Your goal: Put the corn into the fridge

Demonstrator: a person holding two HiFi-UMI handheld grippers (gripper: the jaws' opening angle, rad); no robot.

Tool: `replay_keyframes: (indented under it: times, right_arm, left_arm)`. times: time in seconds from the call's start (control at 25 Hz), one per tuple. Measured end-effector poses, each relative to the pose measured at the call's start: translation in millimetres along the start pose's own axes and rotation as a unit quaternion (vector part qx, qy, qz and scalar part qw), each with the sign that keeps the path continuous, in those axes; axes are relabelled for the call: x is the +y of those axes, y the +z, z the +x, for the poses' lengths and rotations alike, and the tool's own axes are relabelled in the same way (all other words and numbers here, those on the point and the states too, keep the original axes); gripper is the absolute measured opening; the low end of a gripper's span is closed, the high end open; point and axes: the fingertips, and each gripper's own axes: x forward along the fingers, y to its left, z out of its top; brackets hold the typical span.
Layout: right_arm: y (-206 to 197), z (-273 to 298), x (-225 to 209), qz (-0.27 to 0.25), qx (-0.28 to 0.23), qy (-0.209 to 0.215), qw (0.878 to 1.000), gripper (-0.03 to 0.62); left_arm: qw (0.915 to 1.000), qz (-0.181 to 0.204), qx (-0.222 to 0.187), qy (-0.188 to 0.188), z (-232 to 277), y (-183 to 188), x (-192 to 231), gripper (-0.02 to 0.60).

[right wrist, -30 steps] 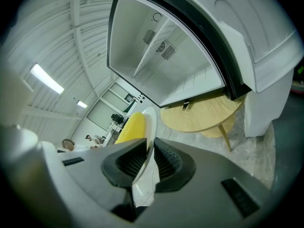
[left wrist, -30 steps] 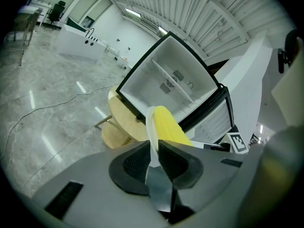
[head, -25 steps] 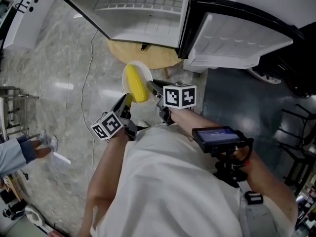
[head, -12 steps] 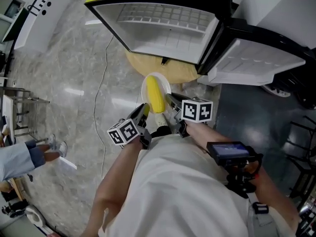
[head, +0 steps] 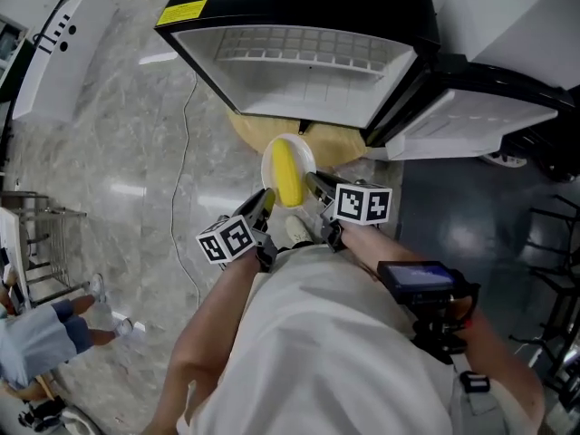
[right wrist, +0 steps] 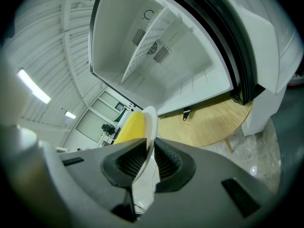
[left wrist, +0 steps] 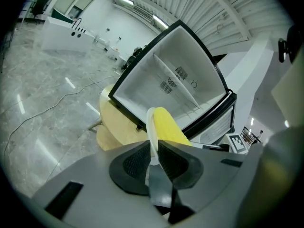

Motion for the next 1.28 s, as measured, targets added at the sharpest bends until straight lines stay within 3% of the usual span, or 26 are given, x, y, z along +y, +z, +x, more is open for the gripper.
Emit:
replay_keyframes:
  times: [0.16, 0.64, 1.28]
  right_arm:
    - [10, 17, 6, 0.003, -0.010, -0.005, 1.000, 0.054]
    - [18, 32, 14, 0.006, -0.028, -0.032, 0.999, 0.054]
    - [27, 39, 19, 0.002, -0.039, -0.033, 0.999, 0.054]
  left_arm:
    - [0.9999, 0.007, 0.003, -0.008, 4, 22, 11, 0.055]
    - [0.9991, 0.009, 0.015, -0.038, 8, 41, 20, 0.055]
    - [0.9989, 0.016, 0.015, -0.041, 12, 54, 25, 0.055]
